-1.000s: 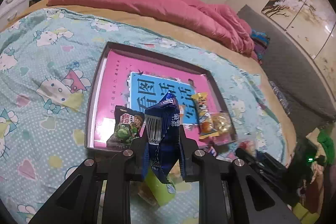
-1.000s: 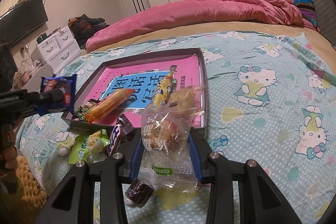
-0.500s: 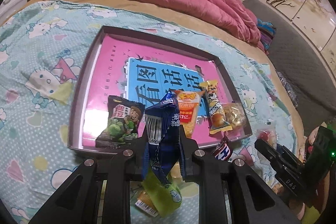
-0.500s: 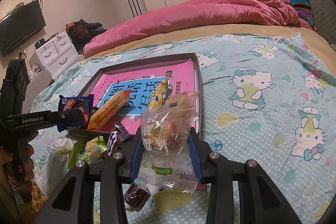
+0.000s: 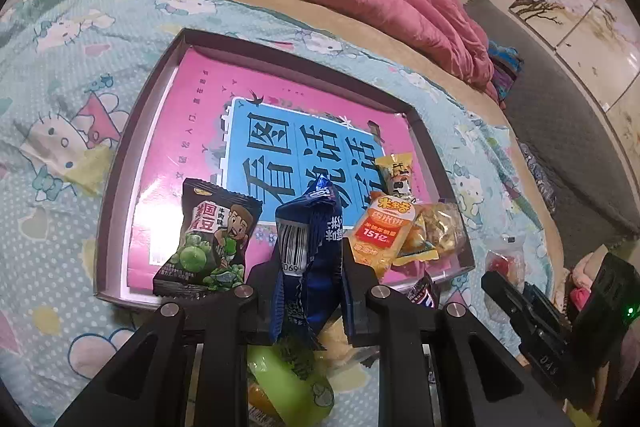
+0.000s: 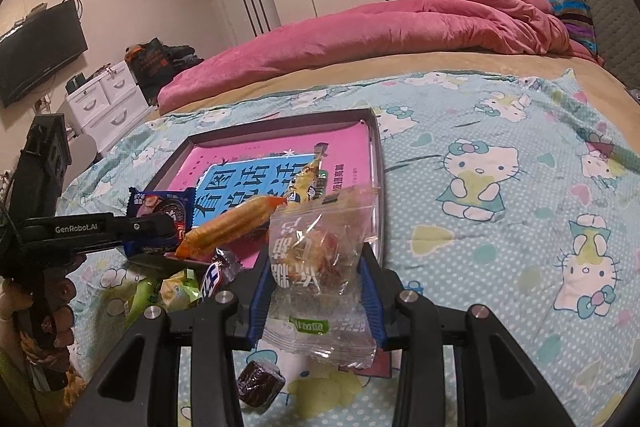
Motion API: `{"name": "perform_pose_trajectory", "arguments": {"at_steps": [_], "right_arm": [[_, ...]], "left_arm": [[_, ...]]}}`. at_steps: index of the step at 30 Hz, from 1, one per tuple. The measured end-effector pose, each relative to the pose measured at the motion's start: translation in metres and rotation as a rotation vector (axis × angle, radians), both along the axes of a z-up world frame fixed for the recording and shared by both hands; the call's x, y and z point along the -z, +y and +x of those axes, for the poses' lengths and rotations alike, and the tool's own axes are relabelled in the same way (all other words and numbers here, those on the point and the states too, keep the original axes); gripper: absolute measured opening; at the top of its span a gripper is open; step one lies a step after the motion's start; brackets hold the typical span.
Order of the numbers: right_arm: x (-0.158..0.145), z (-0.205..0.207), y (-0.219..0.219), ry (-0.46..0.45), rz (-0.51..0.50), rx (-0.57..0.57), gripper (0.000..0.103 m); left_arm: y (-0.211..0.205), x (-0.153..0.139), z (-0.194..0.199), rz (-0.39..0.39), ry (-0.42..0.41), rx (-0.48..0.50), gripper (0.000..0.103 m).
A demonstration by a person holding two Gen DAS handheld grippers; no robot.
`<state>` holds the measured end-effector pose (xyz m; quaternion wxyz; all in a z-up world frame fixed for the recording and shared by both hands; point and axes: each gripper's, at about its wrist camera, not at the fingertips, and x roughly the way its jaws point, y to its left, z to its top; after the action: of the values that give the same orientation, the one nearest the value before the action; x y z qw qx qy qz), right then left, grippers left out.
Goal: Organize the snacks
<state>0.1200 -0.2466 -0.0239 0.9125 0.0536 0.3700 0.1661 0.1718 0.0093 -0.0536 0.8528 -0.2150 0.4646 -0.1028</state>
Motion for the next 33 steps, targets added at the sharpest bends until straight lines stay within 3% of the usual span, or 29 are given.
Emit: {"name": "perform_pose_trajectory", "arguments": {"at_steps": [16,33], "right_arm": [[0.006,0.021,0.023,0.011,-0.034,-0.052,0.041],[0.016,0.042,0.038,0.028,-0.067,-0.081,0.041]], "left_arm": [[0.008,0.011,0.017,-0.072,0.024,-0.019,0.023],[0.011,0.009,0.010,-0.068,0.028,-0.019,0.023]]}}
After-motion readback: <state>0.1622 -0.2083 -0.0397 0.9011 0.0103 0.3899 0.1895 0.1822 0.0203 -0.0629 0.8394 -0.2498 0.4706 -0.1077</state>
